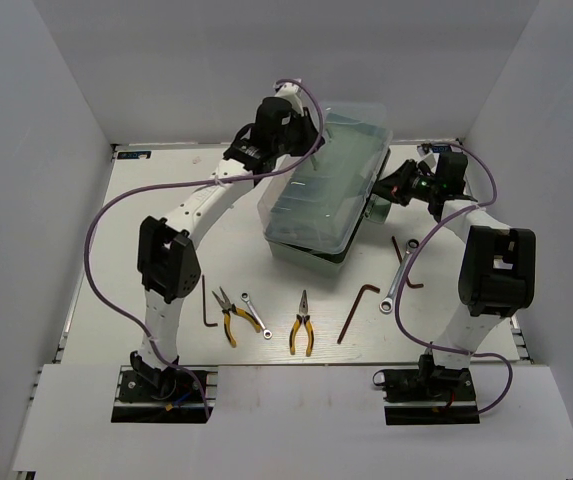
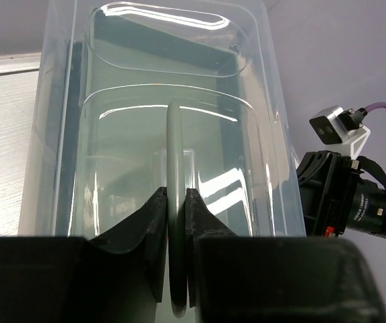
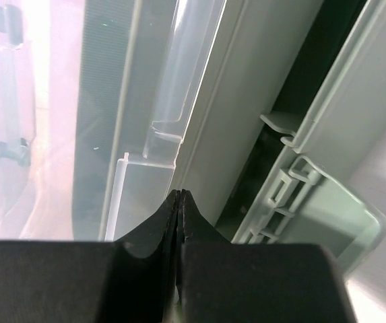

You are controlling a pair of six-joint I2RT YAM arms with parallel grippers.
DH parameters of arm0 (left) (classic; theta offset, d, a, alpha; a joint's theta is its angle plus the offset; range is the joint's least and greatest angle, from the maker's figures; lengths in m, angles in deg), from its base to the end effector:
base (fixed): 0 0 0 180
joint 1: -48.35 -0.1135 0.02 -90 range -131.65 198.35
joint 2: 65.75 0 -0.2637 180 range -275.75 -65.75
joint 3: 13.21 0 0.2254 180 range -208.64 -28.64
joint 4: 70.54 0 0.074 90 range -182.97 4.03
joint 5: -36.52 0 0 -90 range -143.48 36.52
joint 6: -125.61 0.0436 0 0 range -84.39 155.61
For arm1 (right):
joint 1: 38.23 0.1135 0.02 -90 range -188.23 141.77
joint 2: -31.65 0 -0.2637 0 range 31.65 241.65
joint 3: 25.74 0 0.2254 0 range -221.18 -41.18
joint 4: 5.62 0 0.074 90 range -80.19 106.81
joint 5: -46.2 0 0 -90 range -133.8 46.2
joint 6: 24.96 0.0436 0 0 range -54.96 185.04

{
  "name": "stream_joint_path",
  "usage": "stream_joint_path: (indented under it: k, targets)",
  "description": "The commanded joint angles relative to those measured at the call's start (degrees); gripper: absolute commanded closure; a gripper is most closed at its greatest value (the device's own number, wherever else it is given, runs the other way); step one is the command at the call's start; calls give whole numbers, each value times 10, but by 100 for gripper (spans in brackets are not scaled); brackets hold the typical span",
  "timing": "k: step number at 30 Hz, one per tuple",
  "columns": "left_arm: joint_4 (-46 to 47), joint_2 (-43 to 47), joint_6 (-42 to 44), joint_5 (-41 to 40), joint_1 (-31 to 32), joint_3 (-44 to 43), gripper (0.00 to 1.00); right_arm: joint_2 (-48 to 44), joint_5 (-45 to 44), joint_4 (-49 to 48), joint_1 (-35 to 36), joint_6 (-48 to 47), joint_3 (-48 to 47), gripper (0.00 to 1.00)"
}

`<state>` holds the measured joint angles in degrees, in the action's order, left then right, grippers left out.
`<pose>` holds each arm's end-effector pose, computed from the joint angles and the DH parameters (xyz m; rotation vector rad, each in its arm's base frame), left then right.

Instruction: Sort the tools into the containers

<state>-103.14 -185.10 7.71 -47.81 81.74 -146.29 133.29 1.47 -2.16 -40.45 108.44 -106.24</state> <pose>0.3978 -0.2674 0.3589 0.1651 1.9772 -0.8071 0.3795 0.0163 0.2469 0.2831 2.0605 1.2378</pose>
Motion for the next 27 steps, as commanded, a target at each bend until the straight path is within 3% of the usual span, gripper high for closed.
stream_joint_path:
  k: [1,2,6,10,12,15,16,18,19,20,22,27]
  targets:
    - [43,94,-3,20,0,0,73,-25,28,-50,1,23,-7,100]
    - [42,94,2,20,0,0,66,-25,27,-49,1,23,-9,100]
    - [19,126,25,-20,-10,7,23,-22,28,-46,1,24,-13,100]
    - [-28,178,66,-95,-17,25,12,-20,26,-46,4,28,-12,100]
    - [-53,215,79,-168,-25,88,9,-20,27,-46,4,28,-13,100]
    - [-25,327,79,-243,-42,221,12,-22,30,-46,4,26,-13,100]
    - [-6,358,63,-253,-47,329,23,-23,31,-43,4,26,-12,100]
    - [24,419,46,-254,-67,451,44,-26,30,-37,4,20,-15,100]
    - [24,425,23,-254,-75,478,61,-26,30,-34,4,18,-17,100]
    - [24,425,12,-241,-90,504,67,-26,29,-28,4,16,-17,100]
    - [68,425,-11,-209,-103,577,72,-28,29,-27,5,13,-18,100]
    - [198,363,-70,-69,-126,673,69,-35,29,-13,4,4,-18,100]
